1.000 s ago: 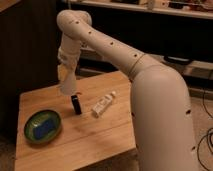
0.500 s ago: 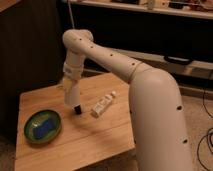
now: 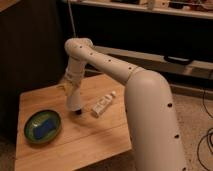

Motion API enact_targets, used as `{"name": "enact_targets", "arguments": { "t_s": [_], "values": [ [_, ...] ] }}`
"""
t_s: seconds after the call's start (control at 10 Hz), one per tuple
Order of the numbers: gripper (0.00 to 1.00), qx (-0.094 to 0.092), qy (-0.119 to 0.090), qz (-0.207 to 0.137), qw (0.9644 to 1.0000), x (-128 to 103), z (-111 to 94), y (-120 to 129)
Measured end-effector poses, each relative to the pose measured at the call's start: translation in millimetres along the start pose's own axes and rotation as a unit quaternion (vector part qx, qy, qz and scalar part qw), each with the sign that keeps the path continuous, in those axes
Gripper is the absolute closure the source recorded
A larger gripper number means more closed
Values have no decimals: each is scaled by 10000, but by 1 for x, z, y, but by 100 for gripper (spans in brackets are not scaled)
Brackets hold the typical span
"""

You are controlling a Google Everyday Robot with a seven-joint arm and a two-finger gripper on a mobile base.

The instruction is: Place the ceramic cup over the eraser

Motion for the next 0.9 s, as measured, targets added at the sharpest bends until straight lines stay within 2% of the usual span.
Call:
{"name": "enact_targets", "arguments": {
  "t_s": [0.1,0.3,0.5,0.6,0.9],
  "values": [
    [71,-103,29,19,9999,0,2,1],
    [51,-517,187,95,9984,-3,4,2],
    [31,-805,245,193,9963,-10,11,6],
    [23,-843,254,226,9959,-13,15,8],
    [20,-754,305,270,9963,-15,18,12]
  ]
}}
